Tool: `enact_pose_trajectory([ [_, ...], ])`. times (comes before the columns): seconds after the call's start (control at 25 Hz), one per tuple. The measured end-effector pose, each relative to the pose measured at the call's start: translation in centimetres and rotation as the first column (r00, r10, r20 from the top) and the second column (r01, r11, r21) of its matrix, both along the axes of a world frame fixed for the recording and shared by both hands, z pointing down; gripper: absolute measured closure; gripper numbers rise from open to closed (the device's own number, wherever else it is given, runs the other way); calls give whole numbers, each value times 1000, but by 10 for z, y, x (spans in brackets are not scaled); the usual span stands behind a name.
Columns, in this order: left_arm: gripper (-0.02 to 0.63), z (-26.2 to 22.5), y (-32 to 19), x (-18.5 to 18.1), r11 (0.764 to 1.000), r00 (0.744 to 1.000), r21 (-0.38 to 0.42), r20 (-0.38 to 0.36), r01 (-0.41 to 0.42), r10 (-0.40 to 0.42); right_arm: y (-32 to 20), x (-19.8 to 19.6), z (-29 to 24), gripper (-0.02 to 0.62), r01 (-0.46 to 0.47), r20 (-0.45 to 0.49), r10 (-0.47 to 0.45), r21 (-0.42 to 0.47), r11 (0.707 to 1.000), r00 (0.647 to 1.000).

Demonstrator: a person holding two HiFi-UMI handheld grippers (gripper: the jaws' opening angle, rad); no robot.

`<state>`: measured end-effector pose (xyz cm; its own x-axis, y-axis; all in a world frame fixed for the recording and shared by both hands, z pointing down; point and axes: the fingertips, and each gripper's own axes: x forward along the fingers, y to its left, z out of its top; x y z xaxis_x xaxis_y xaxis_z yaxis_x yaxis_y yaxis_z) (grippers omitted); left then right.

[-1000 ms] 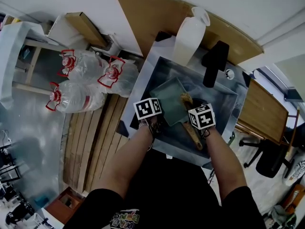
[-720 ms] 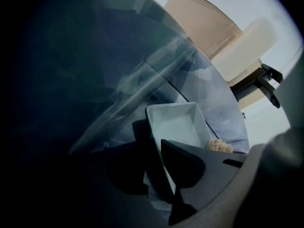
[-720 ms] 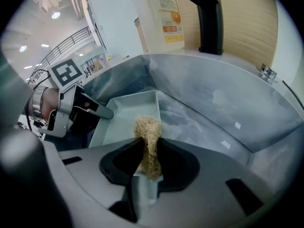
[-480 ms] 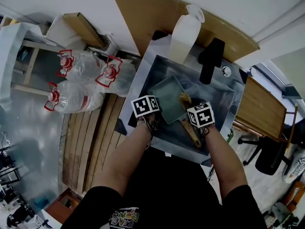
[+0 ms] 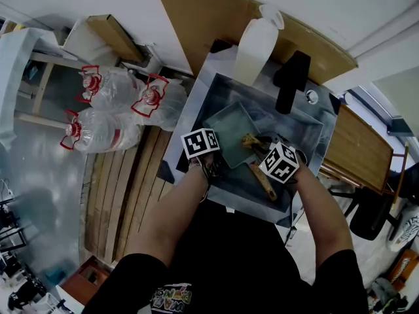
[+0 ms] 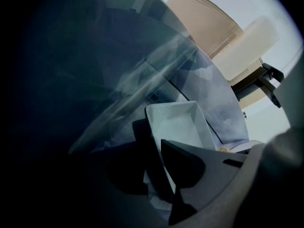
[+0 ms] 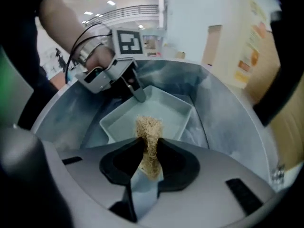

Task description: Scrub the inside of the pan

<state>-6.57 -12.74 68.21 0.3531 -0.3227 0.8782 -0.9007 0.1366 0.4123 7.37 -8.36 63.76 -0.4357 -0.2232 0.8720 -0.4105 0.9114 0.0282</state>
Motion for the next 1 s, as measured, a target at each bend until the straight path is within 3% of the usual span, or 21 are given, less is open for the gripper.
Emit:
enact_pose_trajectory([
  [0.12,520,0,0,0,1000,1000,0,0,1,-1,9,-3,0,494,227,-109,-221,41,973,969],
  [0.24,520,0,0,0,1000,1000,-1,1,2,-2,17,-6,5,494,406,-219,-386,51,913,896],
  [0.32,520,0,0,0,1000,1000,-1,1,2,-2,23,-9,10,495,475,-264,-450,35,879,853],
  [0.52,520,-1,0,0,1000,1000,-2,-3,0,0,37,-24,16,495,573,-307,-545,4,819,780],
  [0.68,522,1,1,1,1000,1000,-8,-10,5,-5,53,-44,19,495,624,-289,-599,-4,781,747],
  [0.84,525,2,1,0,1000,1000,-15,-13,23,-23,60,-61,21,497,653,-295,-624,-3,758,723],
  [1.0,525,2,2,-1,1000,1000,-18,-11,23,-23,61,-60,21,497,647,-289,-620,-4,763,729],
])
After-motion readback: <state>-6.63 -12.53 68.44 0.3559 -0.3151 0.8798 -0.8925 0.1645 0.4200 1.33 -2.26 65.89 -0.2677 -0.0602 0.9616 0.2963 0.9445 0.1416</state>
